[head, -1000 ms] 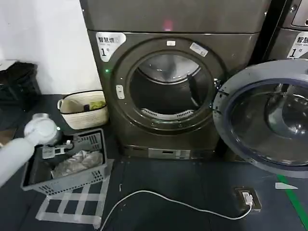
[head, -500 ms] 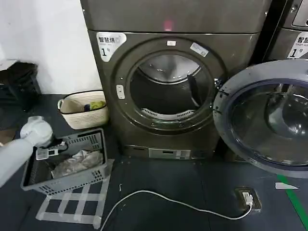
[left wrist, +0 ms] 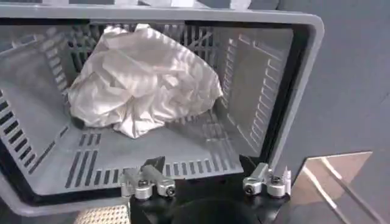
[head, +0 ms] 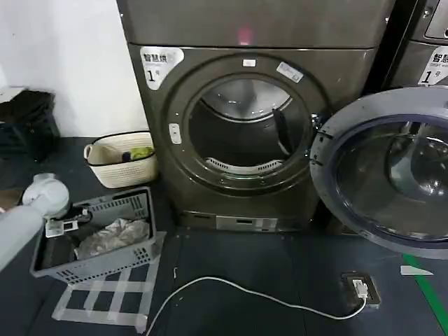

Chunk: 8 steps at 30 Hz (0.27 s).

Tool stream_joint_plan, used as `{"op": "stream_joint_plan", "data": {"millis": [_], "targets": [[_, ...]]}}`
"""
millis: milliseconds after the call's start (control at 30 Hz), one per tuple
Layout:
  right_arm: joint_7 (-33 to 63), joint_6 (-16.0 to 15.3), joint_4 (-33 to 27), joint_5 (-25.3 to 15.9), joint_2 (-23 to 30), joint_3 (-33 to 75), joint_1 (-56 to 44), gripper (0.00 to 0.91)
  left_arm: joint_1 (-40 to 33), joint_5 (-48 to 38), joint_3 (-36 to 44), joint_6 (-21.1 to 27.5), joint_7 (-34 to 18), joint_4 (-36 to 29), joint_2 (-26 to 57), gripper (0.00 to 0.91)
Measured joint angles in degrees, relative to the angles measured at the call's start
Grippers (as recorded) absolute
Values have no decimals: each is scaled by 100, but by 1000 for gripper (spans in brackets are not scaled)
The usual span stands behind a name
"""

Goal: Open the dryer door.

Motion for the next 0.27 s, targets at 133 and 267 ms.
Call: {"op": "stream_joint_plan", "data": {"millis": [133, 267], "targets": [[-6, 12, -14, 6, 0, 8, -8, 907, 0, -14, -5, 0, 14, 26, -2, 907], [-14, 18, -5, 7, 3, 9, -12, 907, 0, -29, -16, 0, 14, 22, 10, 907]]}}
